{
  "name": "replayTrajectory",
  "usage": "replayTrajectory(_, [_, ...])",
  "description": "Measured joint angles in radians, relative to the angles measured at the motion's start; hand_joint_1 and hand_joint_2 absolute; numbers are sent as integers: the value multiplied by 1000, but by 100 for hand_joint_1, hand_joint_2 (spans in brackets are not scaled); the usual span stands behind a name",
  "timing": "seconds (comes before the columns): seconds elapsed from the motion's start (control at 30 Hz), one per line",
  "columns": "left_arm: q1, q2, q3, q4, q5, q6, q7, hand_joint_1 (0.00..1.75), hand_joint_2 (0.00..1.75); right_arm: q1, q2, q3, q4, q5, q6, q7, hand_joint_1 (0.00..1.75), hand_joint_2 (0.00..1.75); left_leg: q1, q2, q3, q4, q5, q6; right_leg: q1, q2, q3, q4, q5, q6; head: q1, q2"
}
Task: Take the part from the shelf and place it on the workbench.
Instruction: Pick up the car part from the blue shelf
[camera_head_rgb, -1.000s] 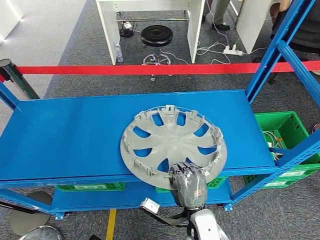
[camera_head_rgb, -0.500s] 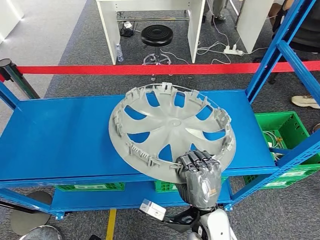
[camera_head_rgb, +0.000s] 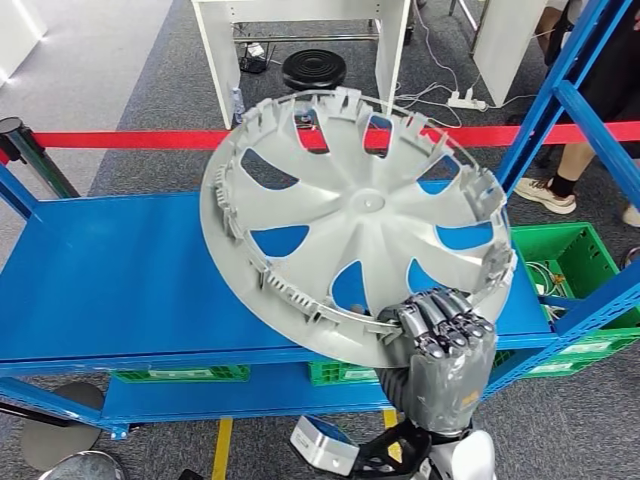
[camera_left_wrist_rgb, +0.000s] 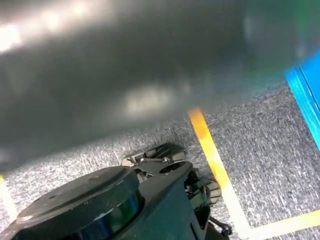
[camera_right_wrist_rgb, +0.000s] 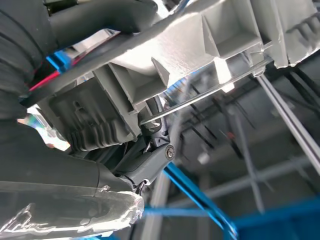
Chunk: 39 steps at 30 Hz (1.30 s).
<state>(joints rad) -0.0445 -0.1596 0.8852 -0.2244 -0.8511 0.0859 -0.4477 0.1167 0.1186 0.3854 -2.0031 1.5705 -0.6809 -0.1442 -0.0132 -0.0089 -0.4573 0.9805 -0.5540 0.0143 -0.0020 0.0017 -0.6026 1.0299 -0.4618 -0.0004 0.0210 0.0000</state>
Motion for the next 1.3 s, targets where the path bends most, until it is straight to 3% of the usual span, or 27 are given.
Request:
replayTrajectory(0.13, [0,-4,0,0,-7,3,0,0,175,0,6,3,-63,0,0,-40,175,175,0,0,0,0,0,0,0,0,0,0,0,0,0,0])
replayTrajectory(0.57, [0,-8,4,0,-13,3,-6,0,175,7,8,17,-117,-26,1,-52,175,175,0,0,0,0,0,0,0,0,0,0,0,0,0,0])
replayTrajectory(0.63, [0,-10,6,0,-19,6,-7,0,175,29,25,-10,-113,-142,1,-163,175,175,-1,0,0,2,-1,1,-1,-1,0,-2,1,2,0,0])
replayTrajectory(0.73, [0,-12,15,0,-30,17,-7,0,175,74,78,-104,-91,-363,1,-442,175,175,-5,0,-4,8,2,11,-5,-2,1,-8,9,12,-2,0])
replayTrajectory(0.8, [0,-15,21,0,-36,21,-7,0,175,91,98,-145,-80,-408,1,-518,175,175,1,2,1,-12,19,20,-3,-1,-2,-9,7,19,-2,0])
replayTrajectory(0.87, [-2,-18,23,0,-42,23,-6,0,175,105,105,-167,-74,-411,1,-538,175,175,8,4,6,-32,37,28,-3,-1,-24,31,-27,24,3,0])
replayTrajectory(0.93, [-1,-20,24,0,-49,23,-6,0,175,118,108,-182,-69,-402,1,-545,175,175,9,6,1,-33,41,31,-8,-1,-73,150,-89,30,6,0])
replayTrajectory(0.97, [0,-20,24,0,-53,23,-5,0,175,125,109,-188,-67,-396,1,-548,175,175,10,6,-1,-31,41,31,-11,-1,-96,208,-110,34,6,0])
replayTrajectory(1.0, [1,-21,24,0,-57,23,-4,0,175,131,111,-194,-66,-389,1,-550,175,175,11,7,-3,-29,41,30,-14,-1,-105,237,-113,38,6,0])
replayTrajectory(1.03, [1,-21,24,0,-60,23,-3,0,175,137,112,-198,-66,-382,1,-550,175,175,13,7,-4,-26,40,27,-17,-2,-96,229,-97,41,6,0])
replayTrajectory(1.1, [1,-22,24,0,-67,22,-2,0,175,144,114,-204,-66,-370,1,-551,175,175,19,4,-6,-14,32,16,-24,-2,-32,121,-43,50,6,0])
replayTrajectory(1.17, [0,-21,24,0,-71,21,-3,0,175,148,116,-208,-66,-362,1,-552,175,175,21,1,-13,1,24,0,-24,2,27,30,-21,50,10,0])
replayTrajectory(1.23, [-8,-24,26,0,-59,31,5,0,175,149,117,-207,-63,-369,1,-553,175,175,20,-1,-23,13,23,-13,-19,8,35,16,-29,39,10,0])
replayTrajectory(1.3, [-54,-43,34,-2,-31,76,65,0,175,135,117,-197,-37,-382,1,-546,175,175,21,-3,-36,22,21,-24,-21,4,23,12,-28,21,7,0])
